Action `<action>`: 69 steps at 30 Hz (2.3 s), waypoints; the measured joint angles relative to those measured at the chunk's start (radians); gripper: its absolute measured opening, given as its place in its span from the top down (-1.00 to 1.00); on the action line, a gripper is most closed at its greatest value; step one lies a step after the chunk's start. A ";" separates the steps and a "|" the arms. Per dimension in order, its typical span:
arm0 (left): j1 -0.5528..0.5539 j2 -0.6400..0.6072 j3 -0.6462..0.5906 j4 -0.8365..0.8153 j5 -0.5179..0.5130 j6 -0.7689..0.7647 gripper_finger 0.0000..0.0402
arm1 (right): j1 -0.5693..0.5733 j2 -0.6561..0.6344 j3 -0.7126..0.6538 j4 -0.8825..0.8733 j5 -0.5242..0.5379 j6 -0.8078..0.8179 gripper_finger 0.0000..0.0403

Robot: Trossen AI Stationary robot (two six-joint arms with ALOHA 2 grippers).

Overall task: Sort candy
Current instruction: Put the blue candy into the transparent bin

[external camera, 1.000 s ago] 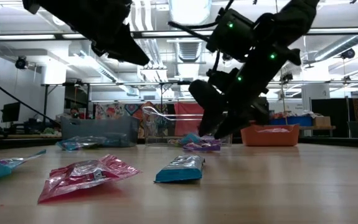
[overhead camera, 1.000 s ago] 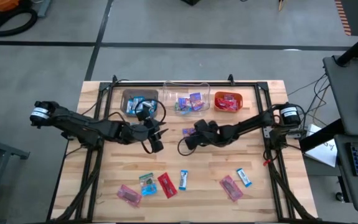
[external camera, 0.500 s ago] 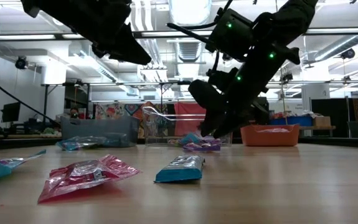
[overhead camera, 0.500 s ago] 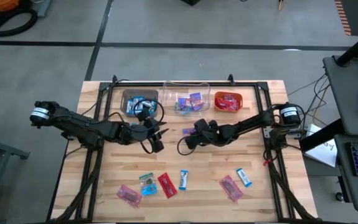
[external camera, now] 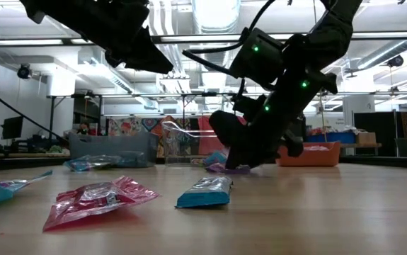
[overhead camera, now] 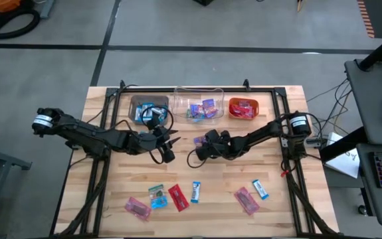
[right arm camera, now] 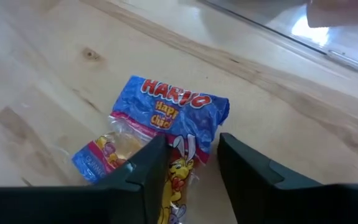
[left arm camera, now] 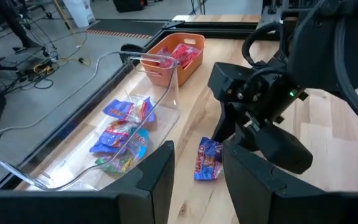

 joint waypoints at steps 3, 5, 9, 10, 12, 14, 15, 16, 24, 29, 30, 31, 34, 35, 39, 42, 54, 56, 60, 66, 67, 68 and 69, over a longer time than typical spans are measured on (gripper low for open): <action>0.000 0.001 0.000 0.002 0.000 0.009 0.41 | 0.000 -0.007 0.000 -0.002 -0.002 0.000 0.42; 0.000 0.003 0.000 0.002 0.000 0.014 0.41 | 0.000 -0.010 0.000 0.000 -0.004 0.000 0.51; 0.000 0.003 0.000 0.002 0.000 0.015 0.41 | 0.005 -0.011 0.000 0.003 -0.012 -0.008 0.72; 0.000 0.003 0.000 0.001 0.000 0.015 0.41 | 0.008 -0.012 0.000 0.004 -0.012 -0.010 0.77; 0.000 0.003 0.000 0.002 0.000 0.015 0.41 | 0.015 -0.016 -0.001 0.003 -0.014 -0.015 0.85; 0.000 0.003 0.000 0.000 0.000 0.015 0.41 | 0.023 -0.027 -0.001 0.000 -0.024 -0.026 0.92; -0.001 0.003 0.000 -0.002 0.000 0.015 0.41 | 0.027 -0.037 -0.002 -0.003 -0.032 -0.035 0.93; -0.003 0.003 0.000 -0.004 0.000 0.015 0.41 | 0.032 -0.046 -0.003 -0.005 -0.033 -0.049 0.94; -0.037 0.003 0.000 -0.091 0.002 -0.049 0.41 | 0.053 -0.188 -0.003 -0.005 -0.030 -0.170 0.96; -0.066 0.002 0.000 -0.187 0.003 -0.105 0.41 | 0.053 -0.289 -0.003 0.001 -0.024 -0.263 0.96; -0.072 0.002 0.000 -0.208 0.003 -0.116 0.41 | 0.050 -0.308 -0.002 0.001 -0.020 -0.281 0.96; -0.077 0.002 0.000 -0.228 0.004 -0.126 0.41 | 0.045 -0.327 -0.002 -0.001 -0.018 -0.302 0.96; -0.091 0.002 0.000 -0.279 0.008 -0.163 0.41 | 0.015 -0.380 -0.002 0.003 -0.010 -0.359 0.96; -0.094 0.002 0.000 -0.293 0.014 -0.174 0.41 | 0.000 -0.395 -0.002 0.003 -0.003 -0.383 0.96; -0.098 0.002 0.001 -0.321 0.081 -0.208 0.41 | -0.074 -0.427 -0.002 0.002 0.056 -0.457 0.96; -0.099 0.002 0.002 -0.323 0.133 -0.219 0.41 | -0.150 -0.430 -0.002 0.000 0.067 -0.496 0.96; -0.100 0.002 0.002 -0.417 0.342 -0.252 0.41 | -0.326 -0.354 -0.002 0.002 0.047 -0.488 0.96; -0.100 0.002 0.002 -0.430 0.362 -0.272 0.41 | -0.326 -0.351 -0.002 0.005 0.036 -0.495 0.96; -0.108 0.002 0.002 -0.447 0.364 -0.292 0.41 | -0.326 -0.348 -0.002 0.004 0.036 -0.497 0.96; -0.111 0.002 0.002 -0.448 0.364 -0.310 0.41 | -0.327 -0.348 -0.002 0.003 0.036 -0.497 0.87; -0.111 0.002 0.002 -0.448 0.364 -0.315 0.41 | -0.327 -0.348 -0.002 0.003 0.036 -0.497 0.84; -0.112 0.002 0.002 -0.448 0.364 -0.318 0.41 | -0.327 -0.348 -0.002 0.003 0.036 -0.497 0.80; -0.112 0.002 0.002 -0.448 0.364 -0.319 0.41 | -0.327 -0.348 -0.002 0.002 0.036 -0.497 0.76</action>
